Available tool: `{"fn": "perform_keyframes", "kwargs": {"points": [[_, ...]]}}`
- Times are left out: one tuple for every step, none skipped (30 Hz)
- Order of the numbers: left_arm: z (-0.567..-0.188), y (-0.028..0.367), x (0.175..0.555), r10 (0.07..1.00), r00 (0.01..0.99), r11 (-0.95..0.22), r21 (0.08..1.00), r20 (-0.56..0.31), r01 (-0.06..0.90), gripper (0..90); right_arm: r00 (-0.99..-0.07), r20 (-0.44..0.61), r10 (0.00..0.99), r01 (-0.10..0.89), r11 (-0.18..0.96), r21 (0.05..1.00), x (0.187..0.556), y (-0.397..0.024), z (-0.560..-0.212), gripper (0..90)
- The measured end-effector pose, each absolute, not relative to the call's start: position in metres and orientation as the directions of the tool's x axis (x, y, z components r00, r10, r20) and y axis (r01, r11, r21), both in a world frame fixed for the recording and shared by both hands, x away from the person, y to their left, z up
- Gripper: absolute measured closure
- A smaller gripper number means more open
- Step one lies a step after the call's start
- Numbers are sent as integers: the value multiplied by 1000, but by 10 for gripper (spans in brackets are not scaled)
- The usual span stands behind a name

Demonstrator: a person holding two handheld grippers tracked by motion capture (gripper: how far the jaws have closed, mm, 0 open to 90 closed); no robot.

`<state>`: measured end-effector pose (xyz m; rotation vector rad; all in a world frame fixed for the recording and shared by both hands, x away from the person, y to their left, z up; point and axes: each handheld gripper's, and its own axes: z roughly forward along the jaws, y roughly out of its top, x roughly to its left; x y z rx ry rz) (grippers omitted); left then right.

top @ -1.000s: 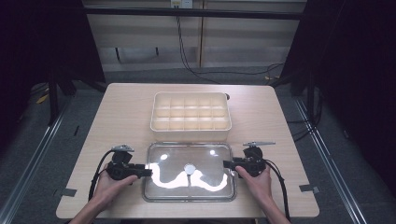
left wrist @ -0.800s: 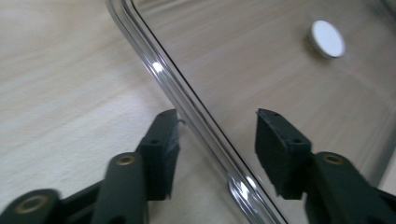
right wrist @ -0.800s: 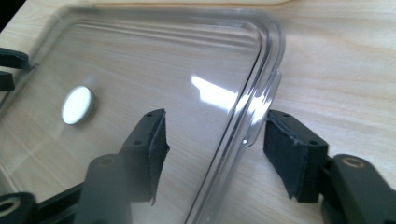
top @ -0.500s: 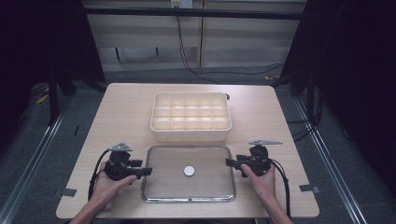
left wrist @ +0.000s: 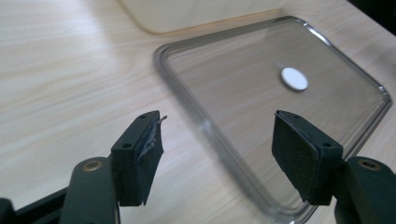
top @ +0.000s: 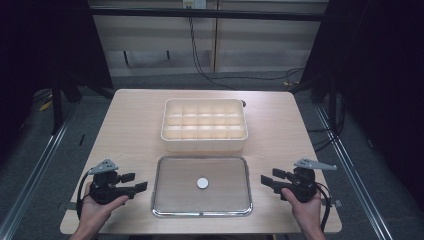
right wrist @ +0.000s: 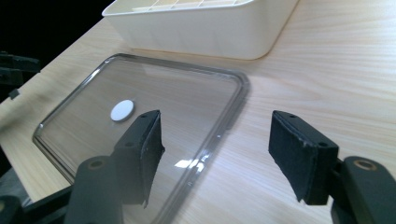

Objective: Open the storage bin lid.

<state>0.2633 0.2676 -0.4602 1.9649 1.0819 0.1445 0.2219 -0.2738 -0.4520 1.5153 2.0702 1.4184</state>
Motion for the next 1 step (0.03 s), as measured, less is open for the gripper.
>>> {"fn": "perform_keyframes", "kwargs": {"points": [[-463, 271, 263, 739, 611, -249, 729, -282, 637, 333, -445, 341, 828, 616, 6, 788, 220, -276, -452, 345]]}}
